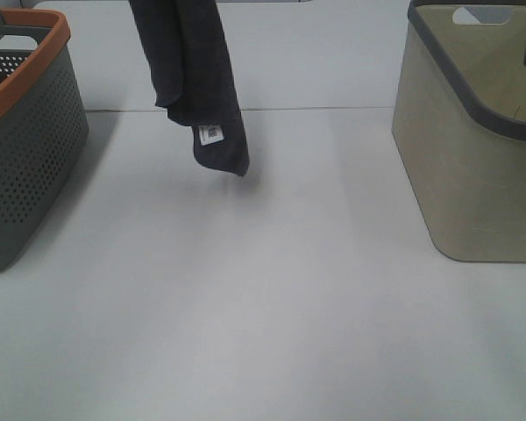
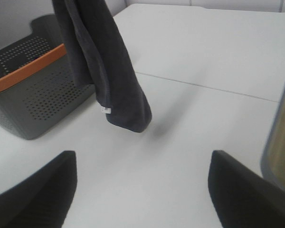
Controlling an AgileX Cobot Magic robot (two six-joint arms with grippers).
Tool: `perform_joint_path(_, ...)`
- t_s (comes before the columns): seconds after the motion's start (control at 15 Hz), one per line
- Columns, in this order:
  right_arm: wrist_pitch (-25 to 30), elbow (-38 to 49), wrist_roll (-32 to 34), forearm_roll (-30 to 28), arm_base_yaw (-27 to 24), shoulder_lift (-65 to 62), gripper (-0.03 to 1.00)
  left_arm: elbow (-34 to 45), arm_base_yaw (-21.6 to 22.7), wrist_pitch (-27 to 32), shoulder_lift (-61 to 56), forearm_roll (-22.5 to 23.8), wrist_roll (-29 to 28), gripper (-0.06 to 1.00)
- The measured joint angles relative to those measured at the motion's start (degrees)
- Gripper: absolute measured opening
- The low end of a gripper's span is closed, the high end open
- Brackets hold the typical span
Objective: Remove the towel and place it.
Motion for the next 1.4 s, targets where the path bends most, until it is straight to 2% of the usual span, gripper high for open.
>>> perform_joint_path(0.13, -0.23, 0.00, -13.29, 13.06, 0.00, 6.70, 0.76, 3.21, 0.00, -1.20, 0.06, 0.00, 0.11, 0.00)
perform_joint_path(0.33, 0.23, 0.00, -28.71, 30.31, 0.11, 16.73, 0.75, 6.47, 0.00, -2.41, 0.11, 0.92, 0.11, 0.00)
perform_joint_path(0.47, -0.92, 0.00, -38.04, 37.53, 3.95, 23.38, 0.75, 6.88, 0.00, -2.69, 0.29, 3.44, 0.11, 0.00)
perform_joint_path(0.6, -8.54, 0.00, -46.70, 43.72, 11.75, 29.91, 0.75, 6.88, 0.00, -4.13, 0.29, 5.61, 0.11, 0.00)
perform_joint_path(0.73, -17.25, -0.29, -52.83, 53.06, 19.08, 36.96, 0.75, 6.88, 0.00, -4.47, 0.29, 7.10, 0.11, 0.00)
perform_joint_path(0.8, -19.08, -1.20, -54.60, 54.72, 21.03, 40.34, 0.75, 6.88, 0.00, -4.98, 0.29, 7.68, 0.11, 0.00)
perform_joint_path(0.93, -19.31, -5.50, -55.58, 55.98, 23.72, 48.76, 0.75, 6.88, 0.00, -4.98, 0.29, 8.65, 0.11, 0.00)
perform_joint_path(1.4, -19.02, -15.36, -56.32, 56.49, 23.95, 60.73, 0.73, 6.88, 0.00, -4.98, 0.29, 8.88, 0.23, 0.00)
